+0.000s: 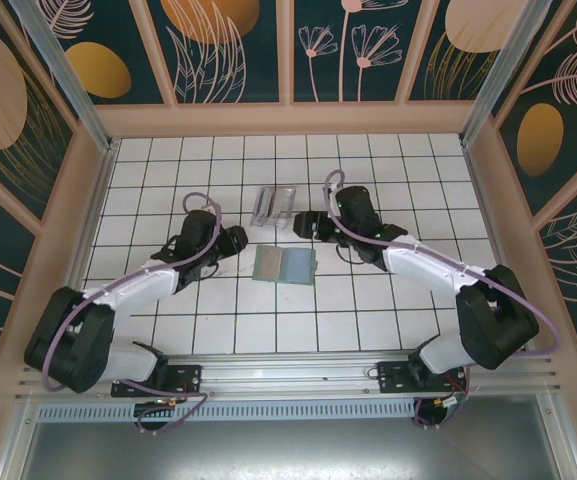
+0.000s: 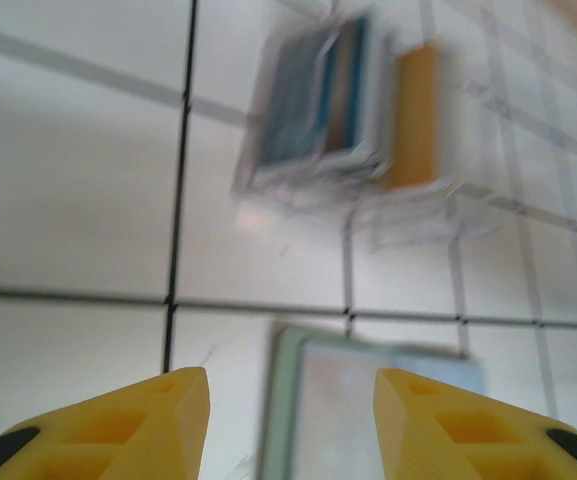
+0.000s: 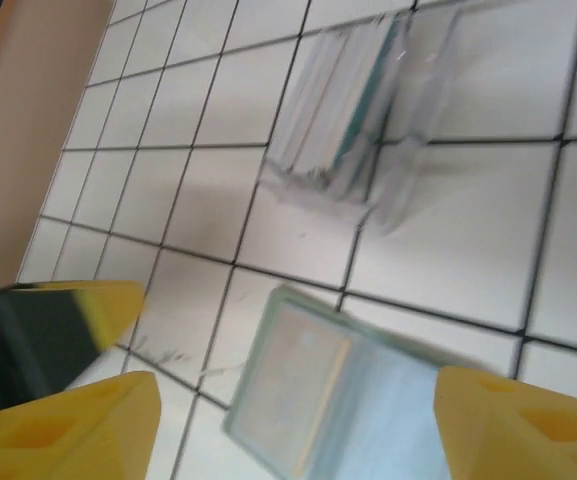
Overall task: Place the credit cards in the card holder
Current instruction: Pick up the credit card from the storage box.
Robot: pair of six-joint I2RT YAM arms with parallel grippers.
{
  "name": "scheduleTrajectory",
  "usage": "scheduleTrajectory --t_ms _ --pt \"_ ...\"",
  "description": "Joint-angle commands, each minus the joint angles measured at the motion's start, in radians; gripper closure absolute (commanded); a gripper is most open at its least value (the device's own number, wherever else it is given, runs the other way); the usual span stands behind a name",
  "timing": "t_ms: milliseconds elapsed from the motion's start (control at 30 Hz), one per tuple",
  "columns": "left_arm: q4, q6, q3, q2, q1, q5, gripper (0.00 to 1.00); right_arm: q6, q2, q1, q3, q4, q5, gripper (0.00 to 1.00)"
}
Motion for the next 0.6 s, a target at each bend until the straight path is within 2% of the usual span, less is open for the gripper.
scheduleTrajectory --t_ms 0,100,133,167,233,267,400,567 --pt "0.042 0.031 0.051 -0.019 0.004 -0.093 0.52 -0.005 0.061 -0.016 0.072 0.047 -0.004 0.26" --pt "0.031 0.008 0.074 0.001 0.004 -0.142 0.48 0.028 0.161 -0.014 0.169 0.035 0.044 0.29" --pt "0.021 -0.012 0.077 0.011 0.004 -0.176 0.44 0.031 0.206 -0.005 0.223 -0.013 0.107 0.35" --pt "0.019 -0.035 0.068 0.019 0.005 -0.214 0.39 0.027 0.254 0.007 0.286 -0.076 0.172 0.36" --pt "0.046 -0.082 0.028 0.037 0.018 -0.236 0.29 0.019 0.334 0.027 0.392 -0.16 0.226 0.36" --pt "0.075 -0.093 0.004 0.042 0.026 -0.23 0.27 0.03 0.365 0.035 0.433 -0.188 0.239 0.35" --pt "0.128 -0.1 -0.071 0.055 0.06 -0.252 0.1 0.057 0.518 0.091 0.635 -0.319 0.38 0.32" --pt "0.138 -0.05 -0.109 0.068 0.078 -0.267 0.09 0.09 0.68 0.134 0.861 -0.49 0.532 0.28"
